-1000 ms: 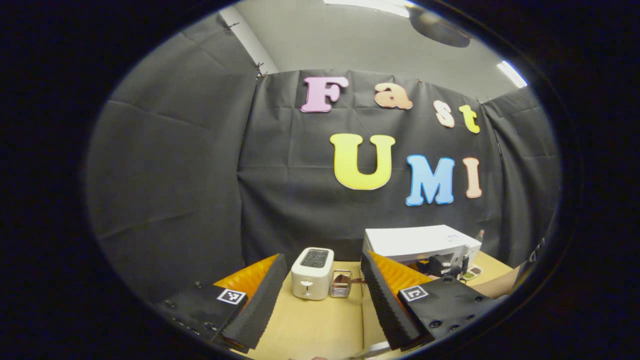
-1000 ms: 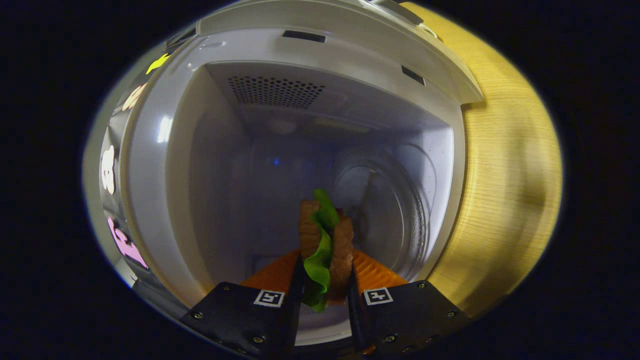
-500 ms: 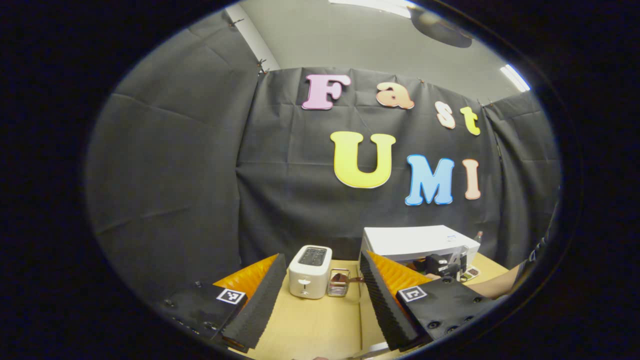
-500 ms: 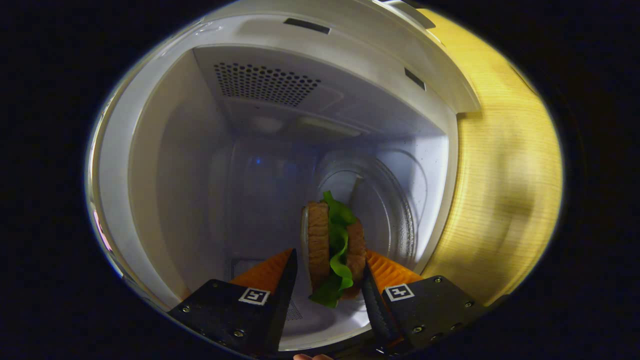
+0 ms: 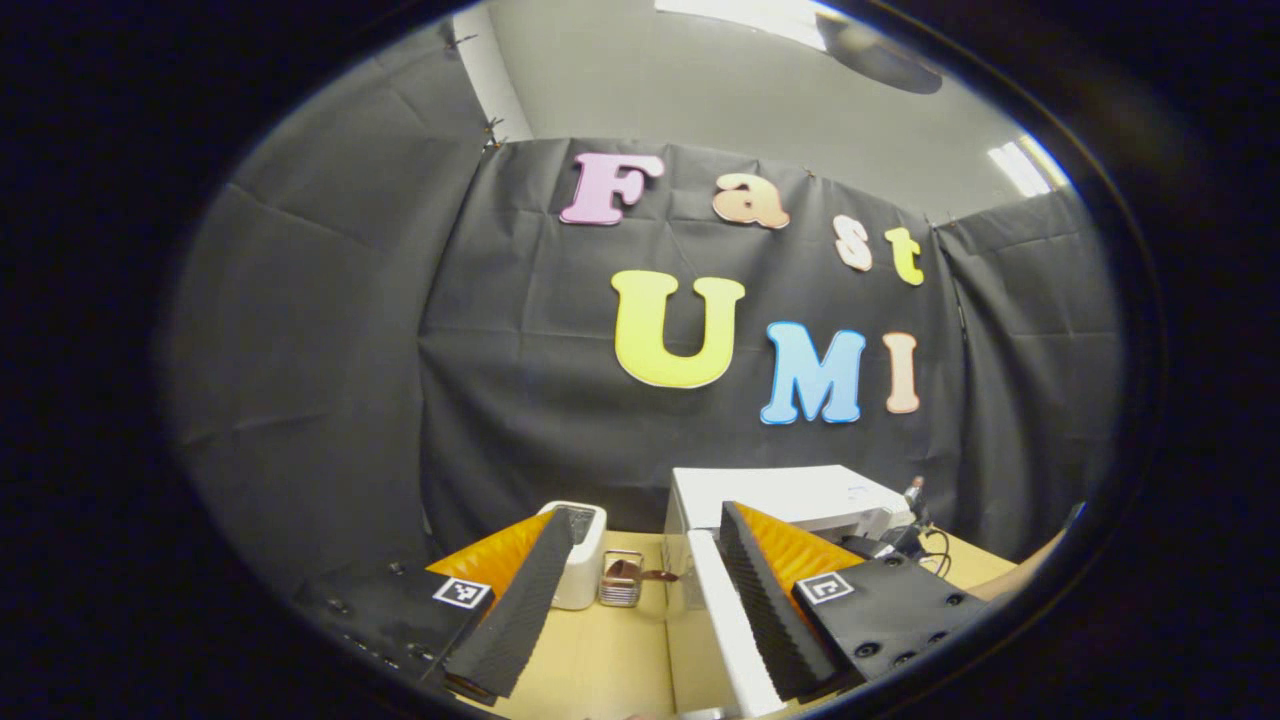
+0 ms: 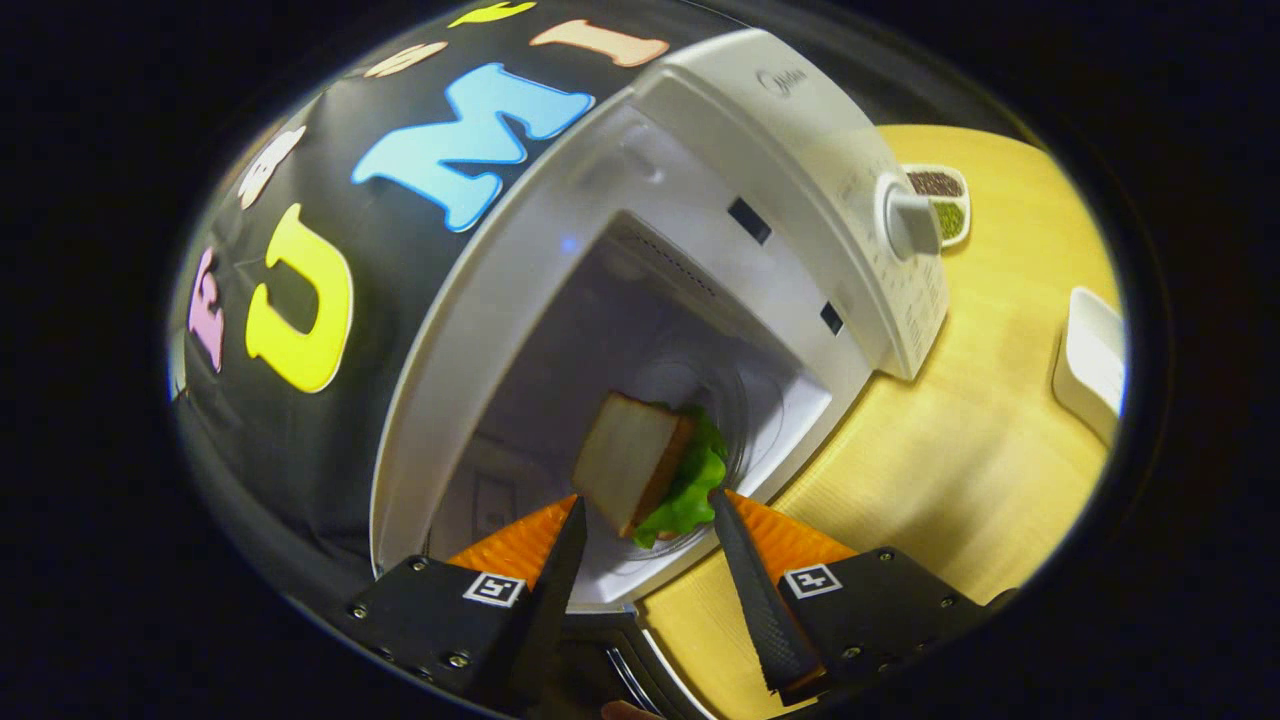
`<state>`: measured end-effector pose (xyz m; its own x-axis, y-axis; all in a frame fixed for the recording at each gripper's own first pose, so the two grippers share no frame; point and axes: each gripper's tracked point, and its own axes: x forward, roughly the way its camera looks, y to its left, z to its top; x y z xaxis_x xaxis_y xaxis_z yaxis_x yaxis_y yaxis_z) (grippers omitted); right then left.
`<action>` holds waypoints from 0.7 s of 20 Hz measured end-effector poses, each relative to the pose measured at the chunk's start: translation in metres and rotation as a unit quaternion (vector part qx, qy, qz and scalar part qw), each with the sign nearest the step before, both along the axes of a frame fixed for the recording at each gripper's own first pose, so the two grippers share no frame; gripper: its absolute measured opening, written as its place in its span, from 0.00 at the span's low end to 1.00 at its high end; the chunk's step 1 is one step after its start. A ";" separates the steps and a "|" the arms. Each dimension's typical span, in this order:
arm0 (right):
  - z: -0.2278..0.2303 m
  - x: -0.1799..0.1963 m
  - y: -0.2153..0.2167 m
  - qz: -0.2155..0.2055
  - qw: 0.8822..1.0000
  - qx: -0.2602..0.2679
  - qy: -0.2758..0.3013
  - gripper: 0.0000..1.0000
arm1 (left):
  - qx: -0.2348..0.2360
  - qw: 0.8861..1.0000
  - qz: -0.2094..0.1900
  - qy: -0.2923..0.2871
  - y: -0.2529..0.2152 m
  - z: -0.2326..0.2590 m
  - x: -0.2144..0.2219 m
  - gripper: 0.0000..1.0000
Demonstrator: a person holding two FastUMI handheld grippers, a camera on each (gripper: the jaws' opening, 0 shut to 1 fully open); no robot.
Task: Open the microwave oven with the left hand, put the food in, and close the microwave oven.
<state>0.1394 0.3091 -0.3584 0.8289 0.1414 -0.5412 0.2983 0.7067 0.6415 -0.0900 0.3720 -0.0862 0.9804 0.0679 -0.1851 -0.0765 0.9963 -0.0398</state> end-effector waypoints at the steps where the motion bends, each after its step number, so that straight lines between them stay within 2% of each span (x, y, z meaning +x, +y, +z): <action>1: 0.010 -0.009 -0.006 0.014 1.000 -0.025 -0.011 0.79 | -0.001 1.000 -0.005 0.000 -0.003 0.001 0.004 0.93; 4: 0.041 -0.031 -0.030 0.051 0.991 -0.114 -0.047 0.79 | -0.005 1.000 -0.017 -0.002 -0.017 0.000 0.010 0.95; 5: 0.054 -0.037 -0.040 0.057 0.986 -0.144 -0.063 0.79 | -0.005 1.000 -0.021 -0.002 -0.021 -0.001 0.013 0.93; 6: 0.070 -0.042 -0.049 0.064 0.979 -0.174 -0.082 0.79 | -0.004 1.000 -0.025 -0.002 -0.026 -0.002 0.015 0.95; 8: 0.110 -0.057 -0.060 0.083 0.961 -0.229 -0.131 0.79 | 0.003 1.000 -0.030 0.001 -0.035 -0.007 0.017 0.97; 10: 0.152 -0.074 -0.070 0.097 0.937 -0.283 -0.183 0.79 | 0.007 0.999 -0.036 0.008 -0.047 -0.012 0.018 0.97; 12: 0.187 -0.091 -0.080 0.099 0.917 -0.319 -0.219 0.79 | 0.007 0.999 -0.046 0.006 -0.062 -0.011 0.020 0.97; 14: 0.219 -0.107 -0.088 0.102 0.902 -0.346 -0.239 0.79 | 0.005 0.998 -0.059 0.002 -0.078 -0.008 0.022 0.93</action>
